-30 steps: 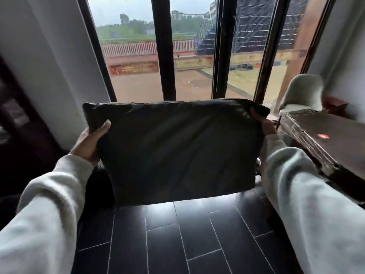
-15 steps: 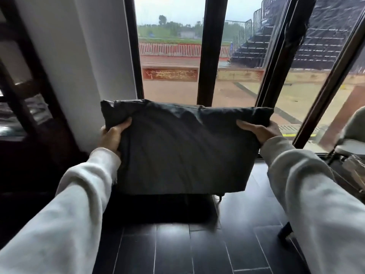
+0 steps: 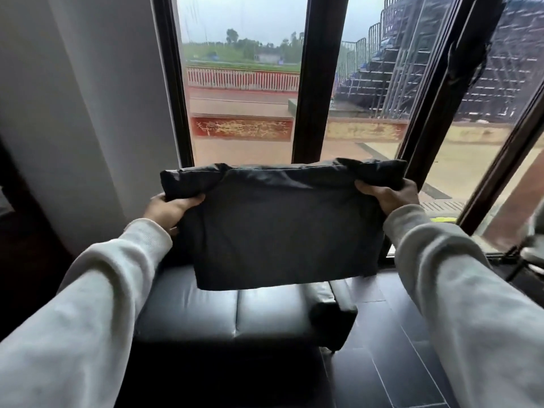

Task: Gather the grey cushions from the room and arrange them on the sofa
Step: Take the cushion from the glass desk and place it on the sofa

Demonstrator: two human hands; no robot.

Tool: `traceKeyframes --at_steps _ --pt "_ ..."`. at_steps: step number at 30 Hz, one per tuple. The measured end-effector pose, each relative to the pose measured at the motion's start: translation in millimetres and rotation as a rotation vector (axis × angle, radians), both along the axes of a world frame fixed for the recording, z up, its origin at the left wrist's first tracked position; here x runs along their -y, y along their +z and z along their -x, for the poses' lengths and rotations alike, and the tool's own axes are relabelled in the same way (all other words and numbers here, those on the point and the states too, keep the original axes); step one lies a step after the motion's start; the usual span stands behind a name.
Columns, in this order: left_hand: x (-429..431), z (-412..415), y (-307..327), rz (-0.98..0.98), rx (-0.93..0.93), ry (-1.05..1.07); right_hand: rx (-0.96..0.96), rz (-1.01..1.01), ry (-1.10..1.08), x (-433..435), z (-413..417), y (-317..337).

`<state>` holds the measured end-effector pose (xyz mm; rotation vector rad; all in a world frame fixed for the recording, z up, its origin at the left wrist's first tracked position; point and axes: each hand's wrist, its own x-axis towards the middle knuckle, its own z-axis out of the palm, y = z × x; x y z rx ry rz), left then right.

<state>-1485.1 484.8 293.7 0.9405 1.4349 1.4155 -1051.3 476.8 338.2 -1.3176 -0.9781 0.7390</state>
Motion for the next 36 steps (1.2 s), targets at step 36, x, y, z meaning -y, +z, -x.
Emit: traceKeyframes --at_steps 36 --pt "-655.6 -55.9 -440.3 0.270 -0.166 0.008 0.192 0.540 -0.018 -669.4 -67.9 -440.7"
